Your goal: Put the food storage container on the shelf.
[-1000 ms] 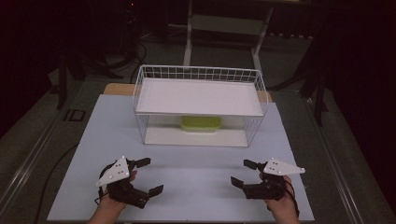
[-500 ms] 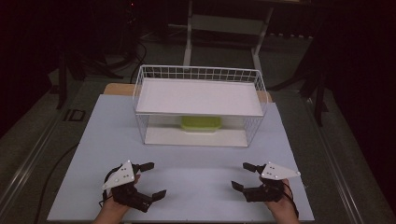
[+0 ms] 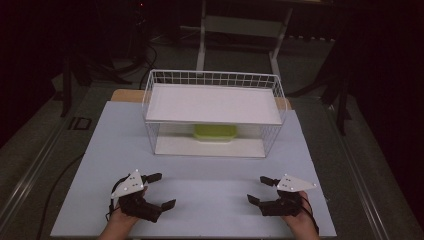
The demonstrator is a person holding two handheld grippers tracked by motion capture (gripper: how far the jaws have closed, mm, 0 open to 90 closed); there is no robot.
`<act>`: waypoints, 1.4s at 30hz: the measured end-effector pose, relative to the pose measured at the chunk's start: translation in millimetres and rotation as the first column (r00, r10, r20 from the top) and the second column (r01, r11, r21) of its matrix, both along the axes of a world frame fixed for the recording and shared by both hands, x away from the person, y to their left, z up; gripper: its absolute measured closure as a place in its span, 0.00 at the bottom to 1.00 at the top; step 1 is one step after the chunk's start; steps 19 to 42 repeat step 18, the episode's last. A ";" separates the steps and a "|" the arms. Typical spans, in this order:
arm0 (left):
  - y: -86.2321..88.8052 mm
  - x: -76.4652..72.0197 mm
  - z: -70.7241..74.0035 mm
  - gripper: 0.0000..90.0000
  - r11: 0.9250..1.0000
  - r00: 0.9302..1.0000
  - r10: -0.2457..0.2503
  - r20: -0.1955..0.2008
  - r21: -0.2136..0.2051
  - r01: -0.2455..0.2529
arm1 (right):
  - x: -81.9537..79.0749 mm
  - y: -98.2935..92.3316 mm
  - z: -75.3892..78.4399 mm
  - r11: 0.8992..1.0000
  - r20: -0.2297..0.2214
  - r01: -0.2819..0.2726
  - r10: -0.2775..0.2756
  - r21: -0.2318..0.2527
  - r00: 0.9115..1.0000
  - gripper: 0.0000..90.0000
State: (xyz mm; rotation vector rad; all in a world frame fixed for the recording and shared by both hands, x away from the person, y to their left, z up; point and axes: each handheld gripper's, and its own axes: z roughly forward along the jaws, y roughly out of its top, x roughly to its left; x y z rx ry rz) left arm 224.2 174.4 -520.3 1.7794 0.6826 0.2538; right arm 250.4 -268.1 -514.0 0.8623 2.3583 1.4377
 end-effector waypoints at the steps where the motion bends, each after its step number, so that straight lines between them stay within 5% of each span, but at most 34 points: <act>1: 0.0 0.2 -0.1 0.00 1.000 1.000 0.004 -0.002 -0.003 -0.004 | 0.6 -0.9 0.0 1.000 0.000 0.009 -0.009 0.000 1.000 0.20; 8: 2.1 3.0 -1.2 0.00 0.999 0.999 0.031 -0.017 -0.006 -0.031 | 3.8 -5.3 -0.6 0.999 -0.005 0.054 -0.054 -0.009 0.999 0.20; 14: 2.3 4.3 -1.7 0.00 0.997 0.997 0.072 -0.023 0.016 -0.072 | 6.9 -11.4 0.7 0.996 -0.026 0.085 -0.085 0.030 0.996 0.20; 42: 2.7 4.2 -0.9 0.00 0.997 0.997 0.073 -0.017 0.006 -0.073 | 6.3 -11.7 1.7 0.996 -0.027 0.081 -0.080 0.038 0.996 0.20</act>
